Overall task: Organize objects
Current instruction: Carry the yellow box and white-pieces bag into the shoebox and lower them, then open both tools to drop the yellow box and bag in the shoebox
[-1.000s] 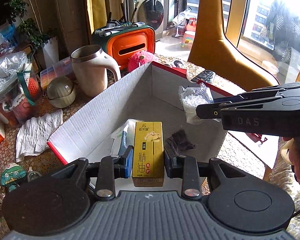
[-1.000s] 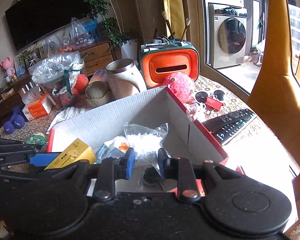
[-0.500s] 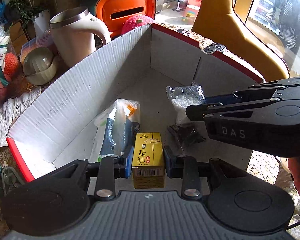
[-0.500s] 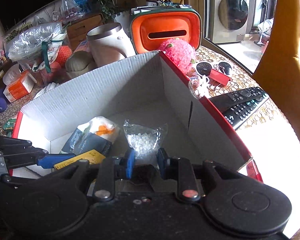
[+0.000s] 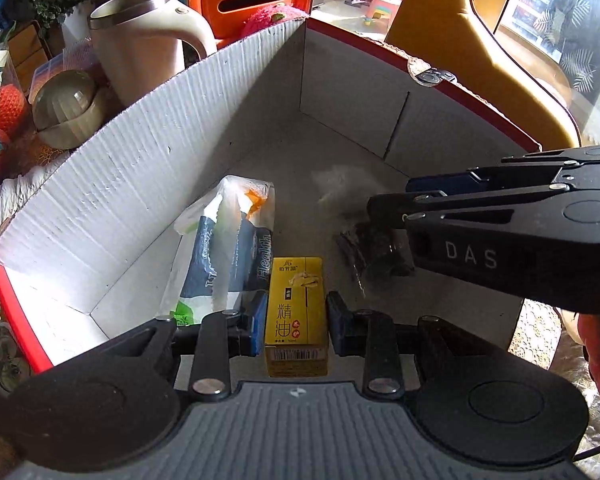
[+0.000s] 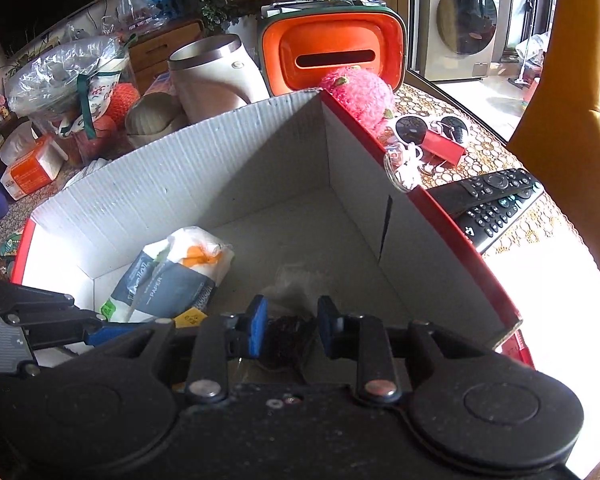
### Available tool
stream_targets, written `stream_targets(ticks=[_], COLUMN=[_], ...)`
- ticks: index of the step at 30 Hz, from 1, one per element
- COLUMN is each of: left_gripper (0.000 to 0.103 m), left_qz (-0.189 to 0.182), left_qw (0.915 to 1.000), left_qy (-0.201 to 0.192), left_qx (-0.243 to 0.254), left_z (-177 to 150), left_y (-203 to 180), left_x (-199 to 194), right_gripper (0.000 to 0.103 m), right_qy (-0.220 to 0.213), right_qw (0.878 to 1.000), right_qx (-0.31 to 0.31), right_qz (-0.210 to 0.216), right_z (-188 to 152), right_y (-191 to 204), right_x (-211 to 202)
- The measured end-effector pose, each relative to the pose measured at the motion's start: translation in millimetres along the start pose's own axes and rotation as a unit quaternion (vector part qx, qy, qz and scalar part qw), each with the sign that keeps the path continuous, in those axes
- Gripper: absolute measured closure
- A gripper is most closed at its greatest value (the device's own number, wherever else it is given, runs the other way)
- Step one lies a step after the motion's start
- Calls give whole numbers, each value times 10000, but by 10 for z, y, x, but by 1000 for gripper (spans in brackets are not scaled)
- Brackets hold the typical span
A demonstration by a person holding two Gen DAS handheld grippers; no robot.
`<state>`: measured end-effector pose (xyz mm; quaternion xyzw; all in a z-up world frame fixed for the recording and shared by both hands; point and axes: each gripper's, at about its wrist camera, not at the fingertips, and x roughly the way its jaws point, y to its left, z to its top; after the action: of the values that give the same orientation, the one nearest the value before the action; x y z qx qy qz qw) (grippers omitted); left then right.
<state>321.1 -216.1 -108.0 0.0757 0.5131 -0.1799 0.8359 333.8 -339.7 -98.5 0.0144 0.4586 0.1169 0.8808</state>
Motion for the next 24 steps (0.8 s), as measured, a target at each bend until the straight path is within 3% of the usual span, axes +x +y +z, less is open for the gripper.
stream_targets(ticks=[16, 18, 22, 24], left_gripper=[72, 70, 55, 54], left_qz=[5, -6, -32, -37], left_qw=[9977, 9970, 9949, 9940], left_qy=[-673, -775, -1007, -1097], left_qx=[-27, -33, -59, -29], left_z=[-97, -117, -179, -212], left_y=[-1, 9, 23, 17], left_x=[-534, -632, -843, -952], right_gripper=[67, 64, 61, 60], right_qy=[-220, -276, -391, -431], right_qw=[9995, 9993, 9987, 9985], right_qx=[19, 1, -67, -90], right_qz=[-216, -243, -316, -337], right_z=[0, -4, -24, -43], right_y=[64, 93, 171, 207], right_x=[-343, -410, -553, -618])
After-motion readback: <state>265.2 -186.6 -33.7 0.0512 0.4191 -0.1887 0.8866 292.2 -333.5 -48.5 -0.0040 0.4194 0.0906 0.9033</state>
